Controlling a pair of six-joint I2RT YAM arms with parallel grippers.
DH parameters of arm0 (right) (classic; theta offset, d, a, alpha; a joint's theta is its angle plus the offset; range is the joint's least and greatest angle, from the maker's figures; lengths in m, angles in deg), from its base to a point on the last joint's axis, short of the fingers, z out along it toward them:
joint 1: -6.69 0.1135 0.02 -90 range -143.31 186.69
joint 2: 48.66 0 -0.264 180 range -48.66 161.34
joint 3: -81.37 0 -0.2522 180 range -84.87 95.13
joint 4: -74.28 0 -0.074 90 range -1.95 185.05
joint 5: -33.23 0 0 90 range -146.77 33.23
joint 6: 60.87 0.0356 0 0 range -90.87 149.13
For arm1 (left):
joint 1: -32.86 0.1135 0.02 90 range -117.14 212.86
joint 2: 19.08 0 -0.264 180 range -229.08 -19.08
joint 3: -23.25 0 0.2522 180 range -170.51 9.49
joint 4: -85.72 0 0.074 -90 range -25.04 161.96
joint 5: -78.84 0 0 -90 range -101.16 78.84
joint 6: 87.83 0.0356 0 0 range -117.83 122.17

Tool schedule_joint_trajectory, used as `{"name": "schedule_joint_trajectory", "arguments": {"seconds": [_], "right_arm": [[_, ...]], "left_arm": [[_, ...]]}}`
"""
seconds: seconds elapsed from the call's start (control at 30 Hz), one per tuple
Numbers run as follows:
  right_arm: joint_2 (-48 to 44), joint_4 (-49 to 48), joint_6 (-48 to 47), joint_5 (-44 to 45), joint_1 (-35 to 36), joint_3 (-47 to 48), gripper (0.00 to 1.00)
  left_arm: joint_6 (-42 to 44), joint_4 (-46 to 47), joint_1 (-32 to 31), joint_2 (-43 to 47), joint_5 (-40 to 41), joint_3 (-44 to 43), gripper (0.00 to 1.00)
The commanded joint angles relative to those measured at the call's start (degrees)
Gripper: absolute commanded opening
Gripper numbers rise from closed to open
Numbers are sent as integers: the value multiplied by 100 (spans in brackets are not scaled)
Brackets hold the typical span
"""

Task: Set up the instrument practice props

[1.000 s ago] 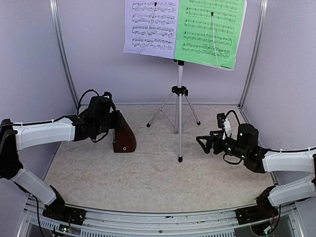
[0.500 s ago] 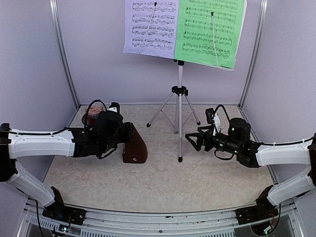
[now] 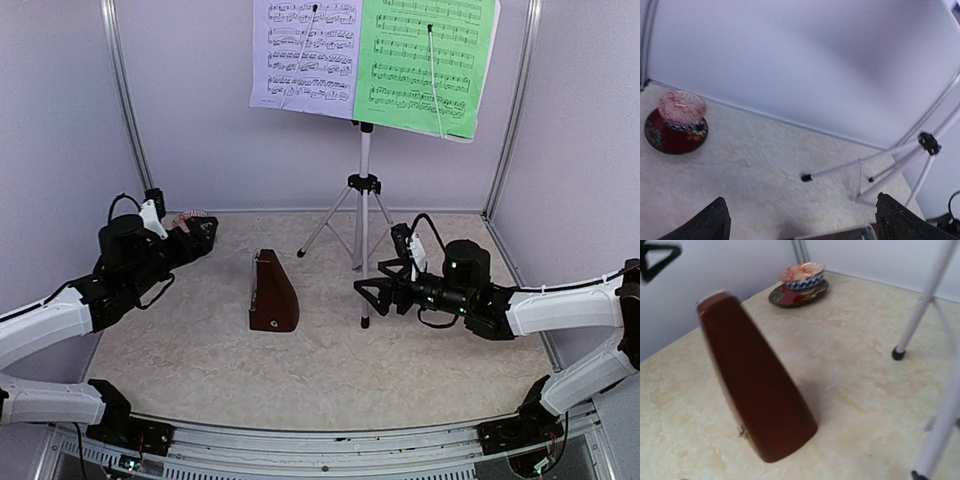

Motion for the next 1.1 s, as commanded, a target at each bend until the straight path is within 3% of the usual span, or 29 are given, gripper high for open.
{"name": "schedule_joint_trajectory", "arguments": {"seconds": [0.0, 0.07, 0.2, 0.47, 0.77, 1.07], "right_arm": [[264, 39, -155, 470, 423, 210, 92], [483, 15, -115, 535, 600, 319, 89], [1038, -13, -62, 759, 1092, 584, 77], [2391, -443, 306, 606, 1745, 1218, 41], [3713, -519, 496, 217, 2080, 2447, 29], [4257, -224, 383, 674, 1948, 2968, 23]], "left_arm": [[-87, 972, 1469, -463, -1761, 337, 95], [-128, 1187, 1852, -1150, -2293, 157, 89], [-190, 1865, 1754, -2559, -3168, -318, 76], [395, 1453, 1072, -4343, -3197, -1703, 63], [801, 1318, 653, -5379, -3285, -2109, 60], [756, 1701, 441, -5065, -3367, -1276, 52]]}}
